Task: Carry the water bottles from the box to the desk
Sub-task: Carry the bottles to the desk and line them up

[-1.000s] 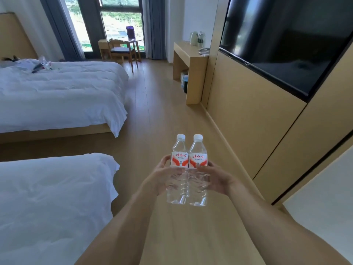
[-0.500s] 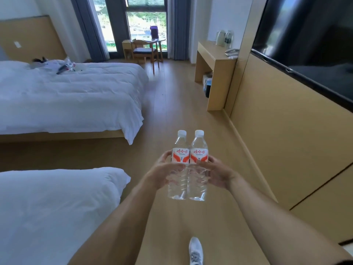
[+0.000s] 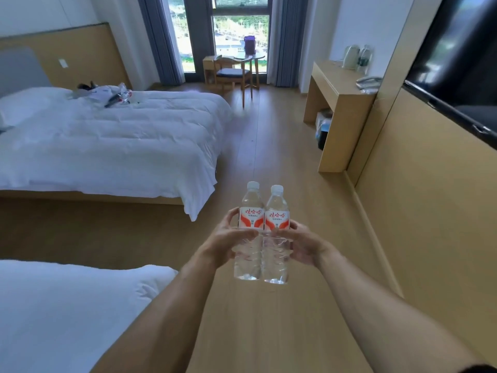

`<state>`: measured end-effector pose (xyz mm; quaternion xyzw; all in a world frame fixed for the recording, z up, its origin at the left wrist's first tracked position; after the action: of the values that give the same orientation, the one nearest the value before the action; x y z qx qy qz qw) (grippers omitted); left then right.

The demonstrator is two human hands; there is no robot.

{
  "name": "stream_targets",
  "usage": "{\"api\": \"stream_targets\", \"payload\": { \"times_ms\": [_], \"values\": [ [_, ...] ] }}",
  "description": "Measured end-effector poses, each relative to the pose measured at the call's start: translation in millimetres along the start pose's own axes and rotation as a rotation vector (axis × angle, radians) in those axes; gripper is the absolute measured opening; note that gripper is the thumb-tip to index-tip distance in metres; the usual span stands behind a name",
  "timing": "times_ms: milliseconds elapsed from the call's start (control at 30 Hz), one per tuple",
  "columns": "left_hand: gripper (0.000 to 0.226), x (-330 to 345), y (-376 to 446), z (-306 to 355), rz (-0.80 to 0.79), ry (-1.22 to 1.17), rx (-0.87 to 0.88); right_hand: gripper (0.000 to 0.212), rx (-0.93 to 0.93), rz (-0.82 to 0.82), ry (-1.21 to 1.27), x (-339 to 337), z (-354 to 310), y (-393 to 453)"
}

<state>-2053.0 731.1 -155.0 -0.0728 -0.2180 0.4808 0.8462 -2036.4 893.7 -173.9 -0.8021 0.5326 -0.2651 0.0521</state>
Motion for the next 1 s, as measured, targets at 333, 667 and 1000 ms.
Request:
{"api": "stream_targets", "payload": {
  "times_ms": [333,667,1000],
  "values": [
    [0.081,-59.4,146.8,44.3,-0.068,0.003,-0.004,0.054,0.028,0.068,-0.046,-68.5,-62.2,120.1],
    [0.081,-146.9,305.4,136.3,-0.141,0.028,0.0,0.056,0.011,0.173,-0.032,-117.8,-159.4,268.3],
    [0.09,-194.7,422.4,210.5,-0.184,0.022,0.03,0.053,-0.004,0.204,-0.051,-159.9,-243.7,374.8]
  ]
}}
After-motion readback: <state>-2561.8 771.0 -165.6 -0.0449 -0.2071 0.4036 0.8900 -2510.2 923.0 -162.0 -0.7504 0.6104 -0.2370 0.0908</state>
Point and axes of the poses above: each hand's wrist, its own y-axis towards the middle knuckle, its own x-axis out of the palm, z = x × y, the point moved 10 cm from there along y, towards the middle knuckle, and after that the axes turned 13 degrees about -z, right-handed, at the moved point
